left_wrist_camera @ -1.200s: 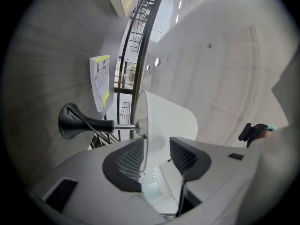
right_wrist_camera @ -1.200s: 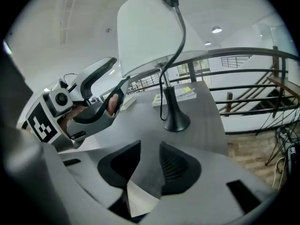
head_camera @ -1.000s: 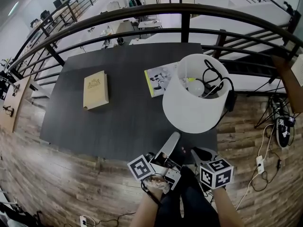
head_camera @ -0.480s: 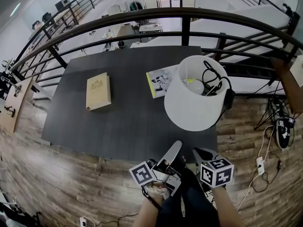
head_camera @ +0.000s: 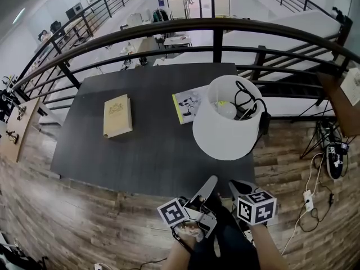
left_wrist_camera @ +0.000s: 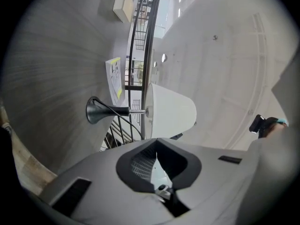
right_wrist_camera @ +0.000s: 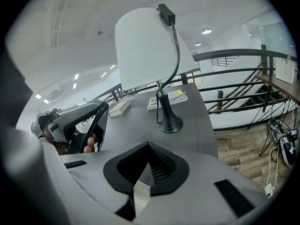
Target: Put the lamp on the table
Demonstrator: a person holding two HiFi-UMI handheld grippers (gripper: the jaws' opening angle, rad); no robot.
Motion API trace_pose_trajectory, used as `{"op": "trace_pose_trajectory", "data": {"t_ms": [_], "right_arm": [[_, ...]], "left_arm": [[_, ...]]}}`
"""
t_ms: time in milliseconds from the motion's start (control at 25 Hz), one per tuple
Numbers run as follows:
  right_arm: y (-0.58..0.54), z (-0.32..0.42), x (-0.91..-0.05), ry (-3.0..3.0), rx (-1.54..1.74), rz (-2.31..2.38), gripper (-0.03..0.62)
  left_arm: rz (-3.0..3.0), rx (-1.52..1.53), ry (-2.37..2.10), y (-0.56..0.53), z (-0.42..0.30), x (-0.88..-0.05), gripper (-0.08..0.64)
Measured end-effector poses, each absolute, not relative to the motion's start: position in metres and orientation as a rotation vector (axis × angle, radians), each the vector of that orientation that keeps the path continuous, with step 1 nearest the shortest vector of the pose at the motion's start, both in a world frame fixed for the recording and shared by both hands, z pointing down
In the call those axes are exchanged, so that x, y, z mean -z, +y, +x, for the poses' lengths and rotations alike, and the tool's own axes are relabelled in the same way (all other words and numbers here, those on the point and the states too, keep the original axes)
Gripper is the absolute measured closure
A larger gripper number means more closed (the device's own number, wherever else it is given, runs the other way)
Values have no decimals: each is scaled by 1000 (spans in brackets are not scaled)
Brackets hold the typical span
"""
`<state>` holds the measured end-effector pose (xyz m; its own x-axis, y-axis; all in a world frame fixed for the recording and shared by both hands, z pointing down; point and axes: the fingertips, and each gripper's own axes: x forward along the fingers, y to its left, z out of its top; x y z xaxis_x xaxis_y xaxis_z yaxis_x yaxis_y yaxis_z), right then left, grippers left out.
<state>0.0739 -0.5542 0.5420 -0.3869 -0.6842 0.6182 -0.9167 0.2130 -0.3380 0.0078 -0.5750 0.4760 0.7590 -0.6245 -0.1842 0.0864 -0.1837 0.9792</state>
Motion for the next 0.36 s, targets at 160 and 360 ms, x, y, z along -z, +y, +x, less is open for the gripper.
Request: {"op": "trace_pose_trajectory", "data": {"t_ms": [160,360], "right_arm": [[-556,79,-538,-2145,-978,1513,583],[-557,82,-535,-2133,-995,1520,583]], "left_arm": [[1634,646,-462,-576,11,-476,551],[1616,598,-504,-575,13,-480,551]]}}
